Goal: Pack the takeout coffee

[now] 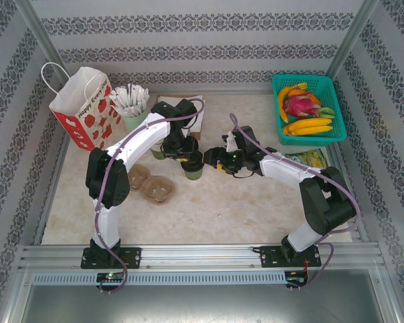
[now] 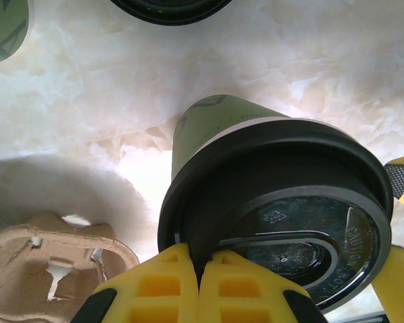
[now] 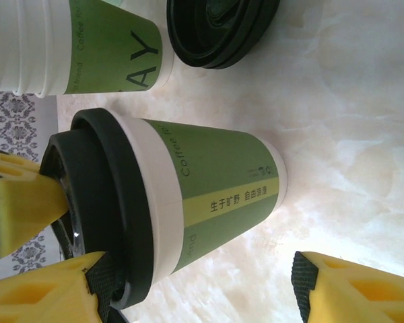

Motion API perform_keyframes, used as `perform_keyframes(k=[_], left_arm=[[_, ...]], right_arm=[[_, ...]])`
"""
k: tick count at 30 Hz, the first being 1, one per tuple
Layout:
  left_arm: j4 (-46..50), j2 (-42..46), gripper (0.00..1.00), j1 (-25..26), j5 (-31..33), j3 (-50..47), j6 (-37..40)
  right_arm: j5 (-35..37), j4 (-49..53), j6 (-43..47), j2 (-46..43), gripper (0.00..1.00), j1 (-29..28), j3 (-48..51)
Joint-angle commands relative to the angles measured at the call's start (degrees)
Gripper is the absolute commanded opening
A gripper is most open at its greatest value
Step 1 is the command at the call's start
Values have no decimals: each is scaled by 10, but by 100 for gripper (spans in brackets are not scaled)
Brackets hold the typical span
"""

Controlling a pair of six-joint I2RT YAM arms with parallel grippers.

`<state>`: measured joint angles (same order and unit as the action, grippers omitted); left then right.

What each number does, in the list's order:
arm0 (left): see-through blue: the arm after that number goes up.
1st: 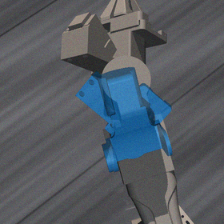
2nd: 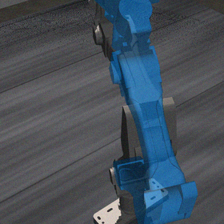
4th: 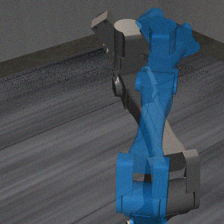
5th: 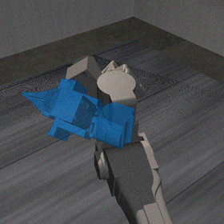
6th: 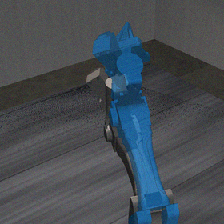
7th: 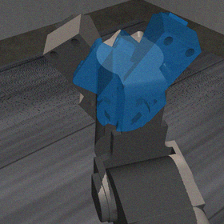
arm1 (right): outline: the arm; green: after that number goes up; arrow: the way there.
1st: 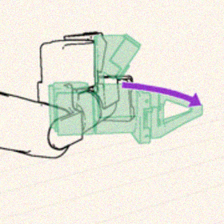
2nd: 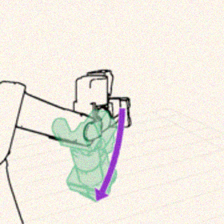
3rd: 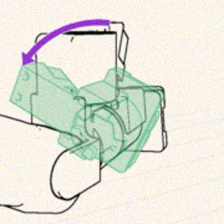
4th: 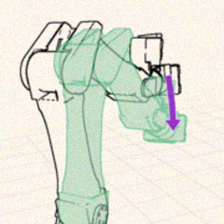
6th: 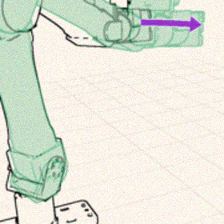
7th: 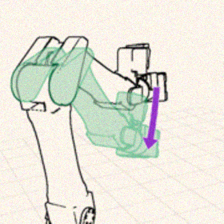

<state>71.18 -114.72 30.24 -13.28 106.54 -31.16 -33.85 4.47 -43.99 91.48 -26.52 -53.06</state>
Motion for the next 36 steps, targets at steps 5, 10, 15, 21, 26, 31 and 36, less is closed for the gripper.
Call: perform_keyframes(k=[5, 10, 15, 21, 26, 31, 36], left_arm=[[-7, -41, 0, -4, 1, -21, 15], [-12, -54, 0, -4, -2, -28, 21], [-19, -81, 0, -4, -27, -54, 27], [-9, -97, 0, -4, -16, -84, 41], [-4, -101, 2, -4, -8, -98, 53], [15, -91, 0, -2, -14, -67, 78], [43, -50, 0, 8, -10, -27, 146]], right_arm=[[43, 13, -25, 17, 68, -8, -12], [63, 49, -29, 52, 61, -10, -12], [99, 68, -54, 81, 59, -10, 45], [128, 98, -44, 99, 59, -19, 93], [145, 128, -23, 94, 60, -20, 103], [70, 85, -27, 31, 63, -16, 66], [3, 57, -22, -31, 71, 12, 6]])
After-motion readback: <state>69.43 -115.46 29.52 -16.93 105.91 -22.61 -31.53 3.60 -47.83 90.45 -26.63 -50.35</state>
